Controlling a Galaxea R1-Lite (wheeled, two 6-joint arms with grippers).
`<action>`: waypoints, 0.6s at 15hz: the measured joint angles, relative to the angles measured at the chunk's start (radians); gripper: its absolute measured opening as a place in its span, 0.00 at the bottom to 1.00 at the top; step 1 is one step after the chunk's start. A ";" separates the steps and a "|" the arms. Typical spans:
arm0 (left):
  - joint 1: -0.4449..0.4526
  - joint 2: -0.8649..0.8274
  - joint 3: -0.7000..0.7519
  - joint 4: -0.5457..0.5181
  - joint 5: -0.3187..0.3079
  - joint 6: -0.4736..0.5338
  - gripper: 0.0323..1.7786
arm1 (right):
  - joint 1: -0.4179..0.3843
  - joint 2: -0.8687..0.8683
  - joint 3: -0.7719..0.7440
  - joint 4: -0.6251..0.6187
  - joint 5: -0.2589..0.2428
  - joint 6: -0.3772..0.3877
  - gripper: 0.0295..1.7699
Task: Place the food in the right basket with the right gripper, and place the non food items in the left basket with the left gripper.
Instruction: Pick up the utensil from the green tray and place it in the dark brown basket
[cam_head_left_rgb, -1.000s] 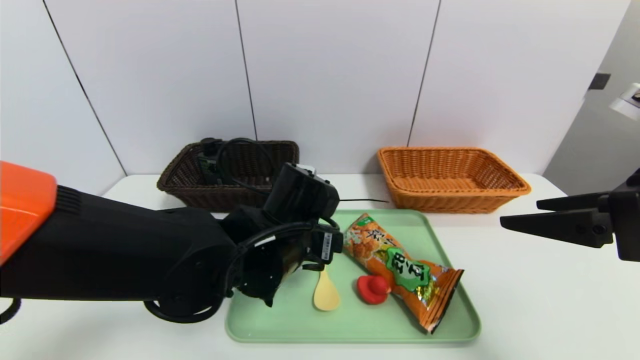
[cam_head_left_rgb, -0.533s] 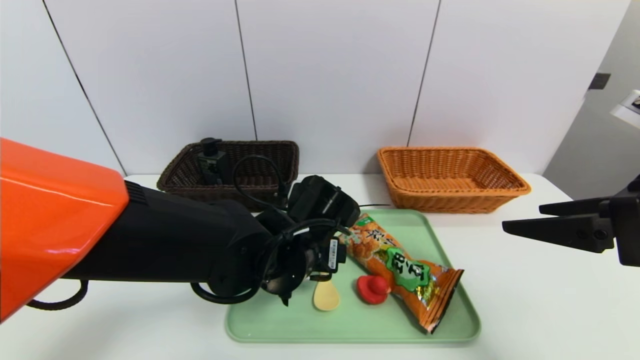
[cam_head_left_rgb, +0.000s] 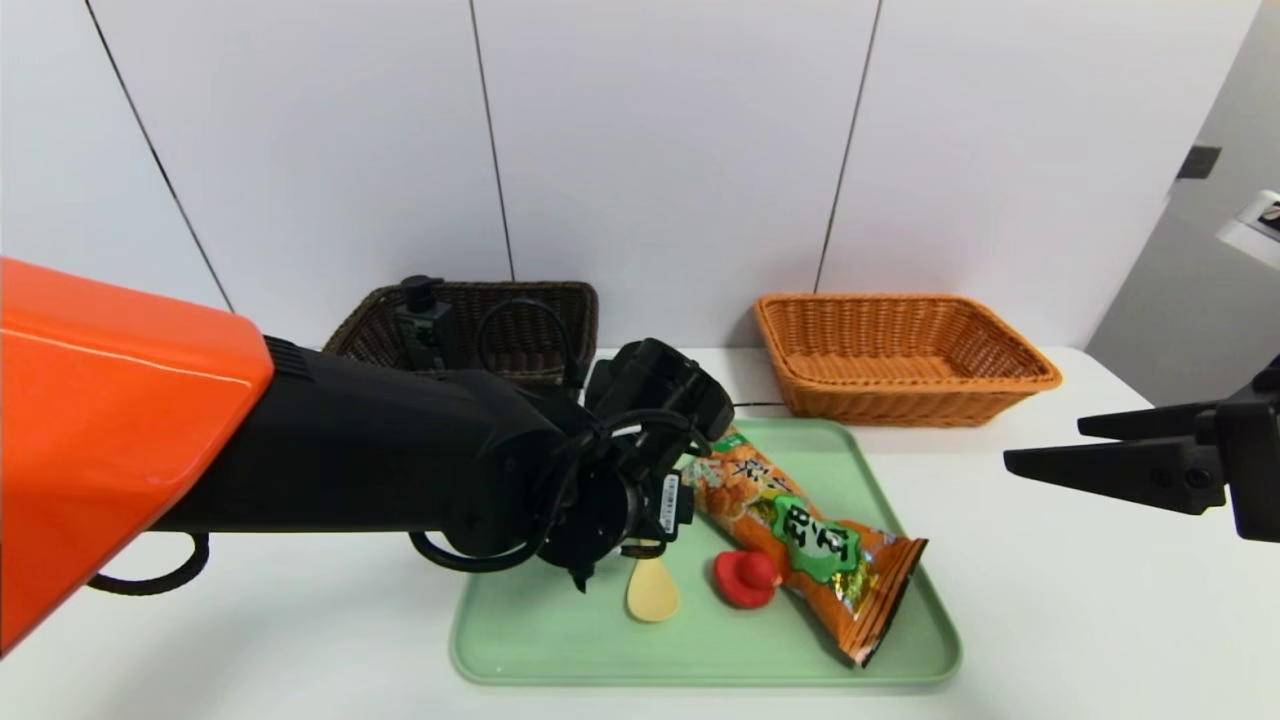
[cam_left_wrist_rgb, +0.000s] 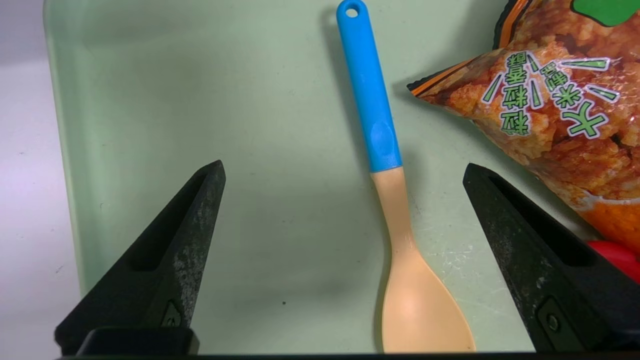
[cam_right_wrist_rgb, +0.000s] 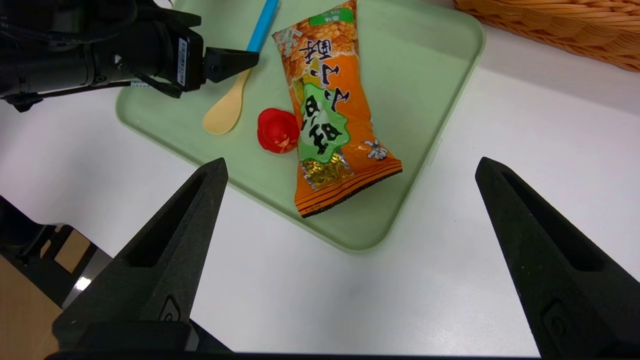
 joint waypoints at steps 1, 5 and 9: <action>0.001 0.001 -0.013 0.019 0.000 0.000 0.95 | 0.000 0.000 0.000 -0.001 0.000 0.000 0.97; 0.004 0.009 -0.090 0.154 -0.001 -0.017 0.95 | 0.000 -0.001 0.001 0.001 0.000 0.001 0.97; 0.004 0.044 -0.192 0.289 -0.006 -0.051 0.95 | 0.000 -0.006 0.006 0.001 0.000 0.002 0.97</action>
